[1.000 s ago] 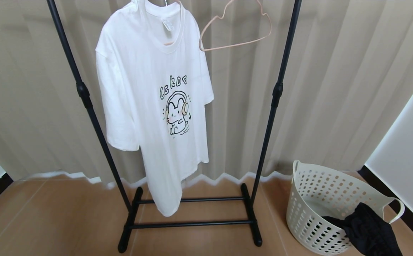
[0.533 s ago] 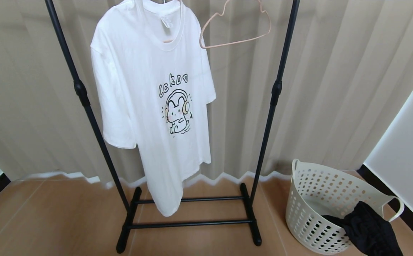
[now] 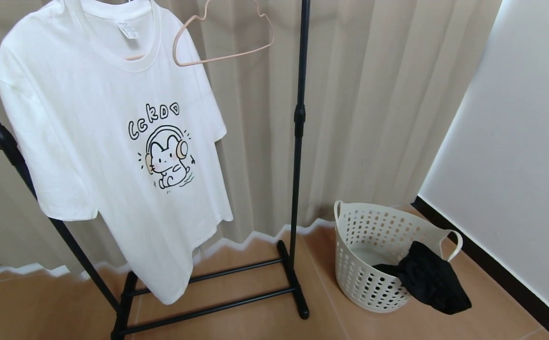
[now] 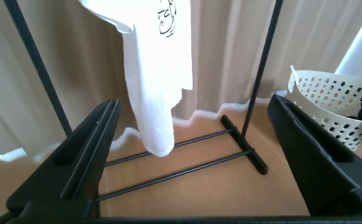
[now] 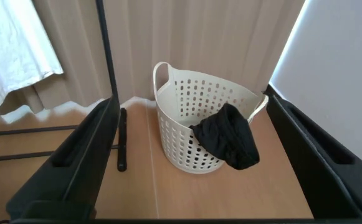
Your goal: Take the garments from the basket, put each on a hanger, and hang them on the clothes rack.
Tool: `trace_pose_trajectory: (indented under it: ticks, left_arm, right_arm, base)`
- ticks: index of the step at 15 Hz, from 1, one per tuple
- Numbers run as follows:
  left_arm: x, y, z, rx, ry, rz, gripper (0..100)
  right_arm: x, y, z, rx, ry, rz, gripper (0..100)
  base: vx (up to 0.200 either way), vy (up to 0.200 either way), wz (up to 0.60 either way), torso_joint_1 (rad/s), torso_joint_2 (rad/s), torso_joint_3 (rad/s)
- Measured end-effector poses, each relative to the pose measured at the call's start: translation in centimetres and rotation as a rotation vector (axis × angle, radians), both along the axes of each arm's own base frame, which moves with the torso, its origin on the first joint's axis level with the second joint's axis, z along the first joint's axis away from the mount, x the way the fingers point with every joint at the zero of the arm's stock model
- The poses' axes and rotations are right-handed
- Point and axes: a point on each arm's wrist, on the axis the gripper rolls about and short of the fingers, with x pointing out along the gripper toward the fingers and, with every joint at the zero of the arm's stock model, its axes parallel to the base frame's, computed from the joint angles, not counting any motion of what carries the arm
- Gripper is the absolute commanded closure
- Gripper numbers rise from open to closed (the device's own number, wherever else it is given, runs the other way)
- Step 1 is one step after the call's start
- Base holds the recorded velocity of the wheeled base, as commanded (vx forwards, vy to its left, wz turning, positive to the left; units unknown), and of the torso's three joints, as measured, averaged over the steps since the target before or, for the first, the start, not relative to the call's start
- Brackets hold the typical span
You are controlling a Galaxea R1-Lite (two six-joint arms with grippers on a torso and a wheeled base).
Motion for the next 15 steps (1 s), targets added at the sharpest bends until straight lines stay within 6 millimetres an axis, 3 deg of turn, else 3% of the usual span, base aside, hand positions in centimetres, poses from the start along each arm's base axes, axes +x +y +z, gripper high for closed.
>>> trace_pose_trajectory:
  ticks: [9, 15]
  left_arm:
    - [0.0, 0.0, 0.0, 0.0, 0.0, -0.001, 0]
    - [0.0, 0.0, 0.0, 0.0, 0.0, -0.002, 0]
  right_arm:
    - [0.0, 0.0, 0.0, 0.0, 0.0, 0.001, 0]
    - [0.0, 0.0, -0.02, 0.0, 0.001, -0.001, 0]
  base:
    - [0.0, -0.2, 0.0, 0.002, 0.0, 0.003]
    - [0.167, 0.0, 0.0, 0.001, 0.0, 0.004]
